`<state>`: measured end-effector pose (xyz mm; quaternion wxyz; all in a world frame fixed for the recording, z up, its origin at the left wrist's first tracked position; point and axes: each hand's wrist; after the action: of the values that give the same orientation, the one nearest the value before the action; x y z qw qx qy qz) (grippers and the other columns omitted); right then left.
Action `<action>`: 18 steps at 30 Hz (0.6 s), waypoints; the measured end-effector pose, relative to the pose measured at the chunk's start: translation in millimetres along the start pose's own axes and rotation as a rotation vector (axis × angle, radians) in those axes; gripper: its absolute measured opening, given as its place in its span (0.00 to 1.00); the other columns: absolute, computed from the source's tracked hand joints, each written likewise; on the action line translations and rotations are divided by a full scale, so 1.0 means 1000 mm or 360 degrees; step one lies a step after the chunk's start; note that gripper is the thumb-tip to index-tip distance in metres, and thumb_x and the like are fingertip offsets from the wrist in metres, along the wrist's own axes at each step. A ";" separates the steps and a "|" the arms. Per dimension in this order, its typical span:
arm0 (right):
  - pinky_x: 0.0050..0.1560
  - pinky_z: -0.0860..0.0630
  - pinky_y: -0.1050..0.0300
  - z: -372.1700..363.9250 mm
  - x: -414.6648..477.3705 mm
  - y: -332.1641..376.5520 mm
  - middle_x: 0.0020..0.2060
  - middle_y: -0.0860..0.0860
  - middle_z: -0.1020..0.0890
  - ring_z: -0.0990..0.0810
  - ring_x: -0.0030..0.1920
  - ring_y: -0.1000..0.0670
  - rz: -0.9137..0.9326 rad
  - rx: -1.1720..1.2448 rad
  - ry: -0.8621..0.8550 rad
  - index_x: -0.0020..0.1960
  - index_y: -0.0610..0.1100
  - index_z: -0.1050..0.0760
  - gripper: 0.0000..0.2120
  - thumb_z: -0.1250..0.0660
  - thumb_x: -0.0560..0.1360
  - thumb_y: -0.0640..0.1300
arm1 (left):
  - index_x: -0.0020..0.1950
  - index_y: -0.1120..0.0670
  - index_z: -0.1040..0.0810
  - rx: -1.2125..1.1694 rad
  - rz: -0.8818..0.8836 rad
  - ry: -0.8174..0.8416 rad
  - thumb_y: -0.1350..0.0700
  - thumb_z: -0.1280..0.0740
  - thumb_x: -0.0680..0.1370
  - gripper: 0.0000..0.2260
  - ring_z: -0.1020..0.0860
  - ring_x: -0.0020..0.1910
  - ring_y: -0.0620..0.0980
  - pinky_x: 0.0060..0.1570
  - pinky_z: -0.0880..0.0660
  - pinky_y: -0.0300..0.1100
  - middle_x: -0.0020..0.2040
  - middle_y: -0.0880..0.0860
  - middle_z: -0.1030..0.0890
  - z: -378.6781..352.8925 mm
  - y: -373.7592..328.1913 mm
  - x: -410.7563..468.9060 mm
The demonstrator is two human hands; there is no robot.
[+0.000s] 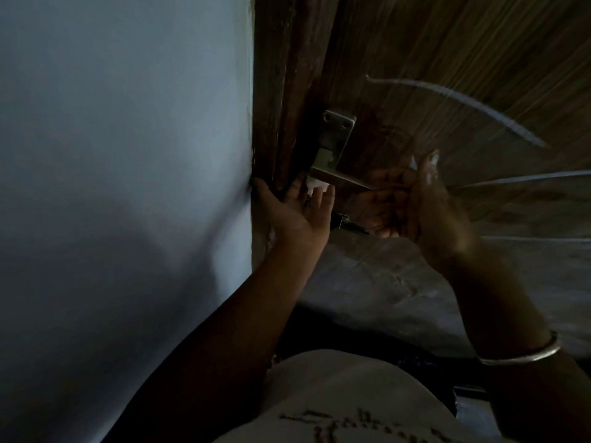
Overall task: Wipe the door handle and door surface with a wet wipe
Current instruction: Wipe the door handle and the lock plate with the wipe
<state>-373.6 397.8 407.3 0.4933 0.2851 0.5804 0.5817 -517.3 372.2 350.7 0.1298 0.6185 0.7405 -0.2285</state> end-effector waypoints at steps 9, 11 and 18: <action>0.31 0.23 0.58 -0.011 0.004 -0.003 0.45 0.46 0.15 0.17 0.35 0.49 0.0026 -0.0046 0.0083 0.51 0.53 0.22 0.34 0.56 0.67 0.73 | 0.37 0.53 0.14 -0.0087 0.0073 0.0178 0.29 0.51 0.74 0.35 0.16 0.45 0.55 0.59 0.26 0.53 0.43 0.57 0.15 -0.001 0.019 -0.006; 0.31 0.22 0.59 -0.007 0.002 -0.002 0.45 0.47 0.15 0.16 0.36 0.49 0.0050 -0.0052 0.0070 0.51 0.53 0.22 0.34 0.57 0.67 0.72 | 0.38 0.53 0.14 -0.0155 0.0102 0.0167 0.32 0.50 0.76 0.33 0.17 0.48 0.55 0.61 0.27 0.53 0.43 0.58 0.15 -0.003 0.022 -0.004; 0.32 0.22 0.60 0.002 -0.017 -0.008 0.39 0.51 0.15 0.17 0.38 0.51 0.0172 -0.0157 -0.0107 0.47 0.53 0.22 0.30 0.51 0.66 0.73 | 0.49 0.63 0.20 -0.0298 0.0215 0.0161 0.48 0.45 0.80 0.21 0.22 0.54 0.59 0.65 0.30 0.53 0.48 0.62 0.19 -0.004 0.022 -0.001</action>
<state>-364.1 381.5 403.8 0.4939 0.3108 0.5180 0.6255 -494.9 376.1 350.2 0.1644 0.6629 0.7209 -0.1176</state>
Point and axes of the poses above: each hand's wrist, its own x-axis towards the middle knuckle, its own z-axis out of the back of the hand, y = z × x
